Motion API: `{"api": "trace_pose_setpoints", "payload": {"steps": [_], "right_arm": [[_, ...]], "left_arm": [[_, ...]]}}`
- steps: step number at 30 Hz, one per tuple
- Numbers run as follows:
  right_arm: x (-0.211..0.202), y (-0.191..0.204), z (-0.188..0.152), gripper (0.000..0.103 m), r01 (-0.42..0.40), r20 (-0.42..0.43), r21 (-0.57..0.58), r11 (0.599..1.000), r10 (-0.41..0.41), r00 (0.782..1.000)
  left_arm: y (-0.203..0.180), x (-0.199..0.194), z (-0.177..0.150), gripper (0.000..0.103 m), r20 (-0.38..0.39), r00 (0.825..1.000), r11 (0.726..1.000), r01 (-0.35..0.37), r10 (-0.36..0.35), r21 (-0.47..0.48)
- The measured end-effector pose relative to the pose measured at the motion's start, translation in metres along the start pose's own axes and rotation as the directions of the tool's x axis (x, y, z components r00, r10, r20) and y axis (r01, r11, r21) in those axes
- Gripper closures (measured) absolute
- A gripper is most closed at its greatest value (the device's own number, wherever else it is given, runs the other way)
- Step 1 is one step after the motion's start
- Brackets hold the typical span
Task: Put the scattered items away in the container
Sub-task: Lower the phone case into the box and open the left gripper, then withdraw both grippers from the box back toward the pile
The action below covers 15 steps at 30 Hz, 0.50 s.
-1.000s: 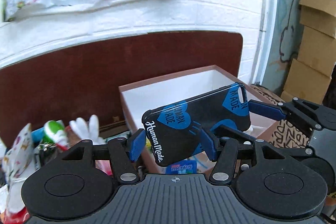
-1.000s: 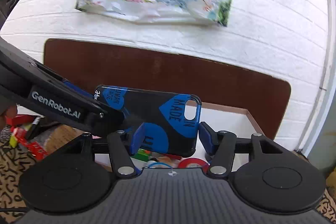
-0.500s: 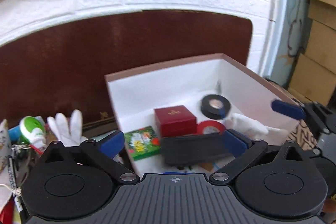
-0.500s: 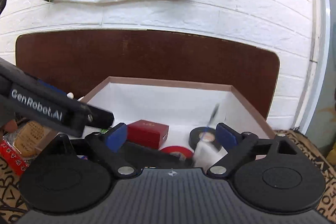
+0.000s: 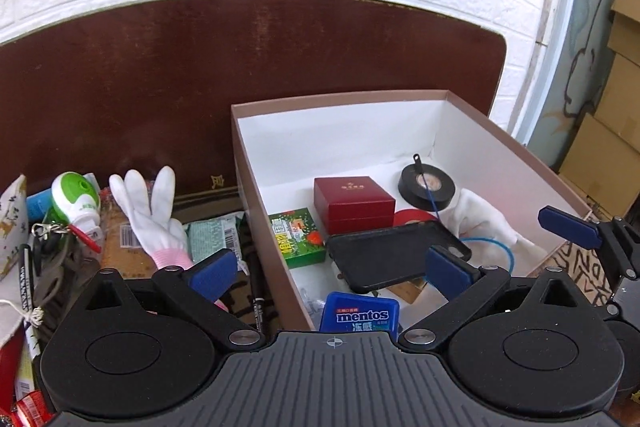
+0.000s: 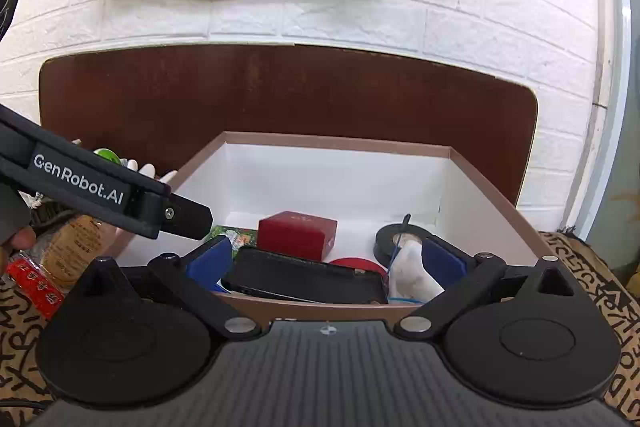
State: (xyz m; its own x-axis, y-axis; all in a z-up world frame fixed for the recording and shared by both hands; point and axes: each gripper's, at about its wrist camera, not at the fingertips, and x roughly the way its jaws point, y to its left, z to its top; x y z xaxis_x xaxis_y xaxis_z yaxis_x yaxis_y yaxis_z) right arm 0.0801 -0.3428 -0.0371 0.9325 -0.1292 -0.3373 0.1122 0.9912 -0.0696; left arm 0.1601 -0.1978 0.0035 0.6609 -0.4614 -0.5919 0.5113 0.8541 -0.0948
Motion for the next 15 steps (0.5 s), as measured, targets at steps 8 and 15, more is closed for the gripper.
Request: {"api": "trace_pose_setpoints", "payload": {"steps": [8,15], "right_arm": [[-0.018,0.013,0.008,0.001,-0.013,0.033,-0.021,1.0,0.014,0.999],[-0.034,0.028,0.009,0.001,-0.033,0.043,-0.037,0.999,0.035,0.998]], "left_arm": [[-0.002,-0.022,-0.006,0.0,0.015,1.0,1.0,-0.003,0.003,0.006],[0.004,-0.044,-0.017,0.0,0.03,0.999,1.0,-0.015,0.015,-0.017]]}}
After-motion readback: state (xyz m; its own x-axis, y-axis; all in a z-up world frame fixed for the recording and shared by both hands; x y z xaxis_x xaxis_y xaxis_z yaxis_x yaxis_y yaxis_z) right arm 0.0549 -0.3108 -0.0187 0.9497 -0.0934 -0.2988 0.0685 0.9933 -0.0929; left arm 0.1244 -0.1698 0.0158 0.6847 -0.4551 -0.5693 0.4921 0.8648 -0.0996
